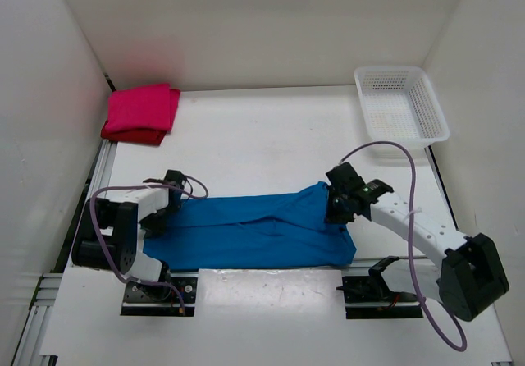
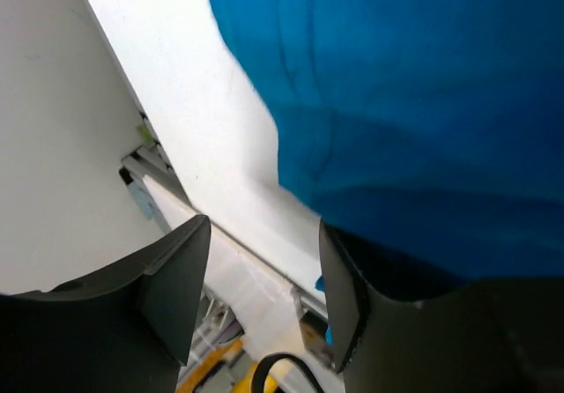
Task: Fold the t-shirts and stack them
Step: Fold the other side of the tshirt into a rectangle
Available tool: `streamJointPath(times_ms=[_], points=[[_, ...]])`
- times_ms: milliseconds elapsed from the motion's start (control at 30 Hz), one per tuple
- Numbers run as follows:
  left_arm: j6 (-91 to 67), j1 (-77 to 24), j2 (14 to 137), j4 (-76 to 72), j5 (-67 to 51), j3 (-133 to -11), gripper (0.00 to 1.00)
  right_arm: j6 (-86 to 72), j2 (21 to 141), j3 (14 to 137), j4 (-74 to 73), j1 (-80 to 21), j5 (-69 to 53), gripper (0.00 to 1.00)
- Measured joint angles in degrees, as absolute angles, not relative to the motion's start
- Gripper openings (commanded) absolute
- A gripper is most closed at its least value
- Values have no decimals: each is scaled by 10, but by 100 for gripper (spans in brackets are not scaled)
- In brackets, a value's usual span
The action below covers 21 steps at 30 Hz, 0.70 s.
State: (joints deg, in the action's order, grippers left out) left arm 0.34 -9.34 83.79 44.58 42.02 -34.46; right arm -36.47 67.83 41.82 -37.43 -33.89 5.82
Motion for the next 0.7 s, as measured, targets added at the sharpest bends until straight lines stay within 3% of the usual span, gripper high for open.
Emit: streamJointPath(times_ms=[167,200,367,500,700], points=[[3,-94,839,512,408,-392,66,-356,609,378,-375,-340,23,22],[2,-95,842,528,400,-421,66,-354,598,375,-376,-340,16,29],[1,-129,891,593,297,-682,66,-352,574,369,-371,-340,6,37],[-1,-224,942,595,191,-882,64,-359,600,369,-360,-333,9,41],[-1,-418,1080,604,35,-1004,53,-397,668,369,-355,-306,11,41]])
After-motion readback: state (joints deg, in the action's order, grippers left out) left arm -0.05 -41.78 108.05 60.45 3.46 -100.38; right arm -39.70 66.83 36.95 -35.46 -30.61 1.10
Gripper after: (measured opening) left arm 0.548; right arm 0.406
